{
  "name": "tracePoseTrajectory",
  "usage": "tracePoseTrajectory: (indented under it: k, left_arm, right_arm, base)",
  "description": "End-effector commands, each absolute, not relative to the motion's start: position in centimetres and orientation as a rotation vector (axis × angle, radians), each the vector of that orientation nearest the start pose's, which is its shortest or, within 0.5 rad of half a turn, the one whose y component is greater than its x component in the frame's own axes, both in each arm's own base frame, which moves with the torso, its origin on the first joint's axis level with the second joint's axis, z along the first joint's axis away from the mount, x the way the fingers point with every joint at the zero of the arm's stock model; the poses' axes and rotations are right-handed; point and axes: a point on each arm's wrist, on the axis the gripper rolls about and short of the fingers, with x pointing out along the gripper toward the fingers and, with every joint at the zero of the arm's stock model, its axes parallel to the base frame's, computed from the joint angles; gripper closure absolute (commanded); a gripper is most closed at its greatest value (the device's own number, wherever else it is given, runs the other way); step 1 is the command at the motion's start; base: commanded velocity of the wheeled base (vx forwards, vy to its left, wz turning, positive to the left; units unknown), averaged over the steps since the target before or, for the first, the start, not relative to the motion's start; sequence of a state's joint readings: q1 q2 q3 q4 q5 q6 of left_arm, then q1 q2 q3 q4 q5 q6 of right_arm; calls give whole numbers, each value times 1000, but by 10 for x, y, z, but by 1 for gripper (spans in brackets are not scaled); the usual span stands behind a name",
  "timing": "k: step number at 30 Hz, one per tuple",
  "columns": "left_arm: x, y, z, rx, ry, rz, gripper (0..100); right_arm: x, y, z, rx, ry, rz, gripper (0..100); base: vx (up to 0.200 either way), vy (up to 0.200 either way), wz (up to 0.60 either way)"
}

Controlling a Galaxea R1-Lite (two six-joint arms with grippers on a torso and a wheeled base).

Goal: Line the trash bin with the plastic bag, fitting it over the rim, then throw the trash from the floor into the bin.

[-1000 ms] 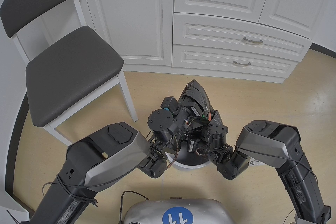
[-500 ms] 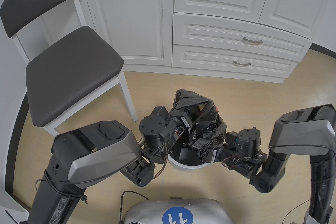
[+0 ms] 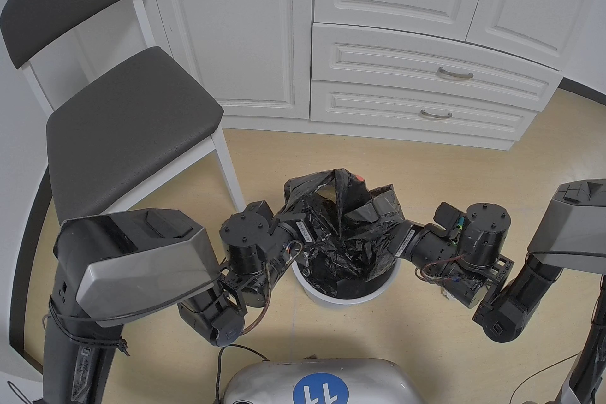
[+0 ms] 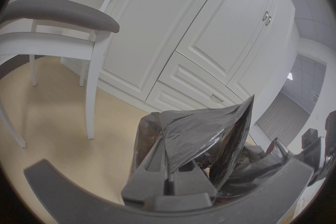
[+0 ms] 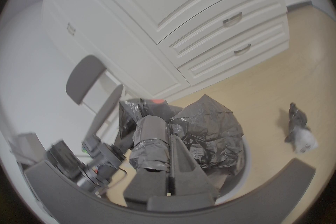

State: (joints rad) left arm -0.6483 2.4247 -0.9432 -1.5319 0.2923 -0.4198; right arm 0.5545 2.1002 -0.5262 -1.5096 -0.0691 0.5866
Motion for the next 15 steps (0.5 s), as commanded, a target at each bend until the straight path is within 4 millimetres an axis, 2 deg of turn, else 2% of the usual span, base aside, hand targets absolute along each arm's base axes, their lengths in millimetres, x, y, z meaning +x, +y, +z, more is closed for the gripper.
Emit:
tracePoseTrajectory:
  k: [1, 8, 15]
  left_arm:
    - [332, -235, 41, -424, 49, -367, 100]
    - [329, -240, 21, -400, 98, -380, 100]
    - [328, -240, 12, -389, 122, -378, 100]
  right_arm:
    - [286, 185, 69, 606, 232, 469, 100]
    - [308, 178, 38, 615, 282, 400, 100]
    - [310, 181, 29, 683, 343, 450, 100]
  base:
    - [0, 0, 600]
    - [0, 0, 600]
    - [0, 0, 600]
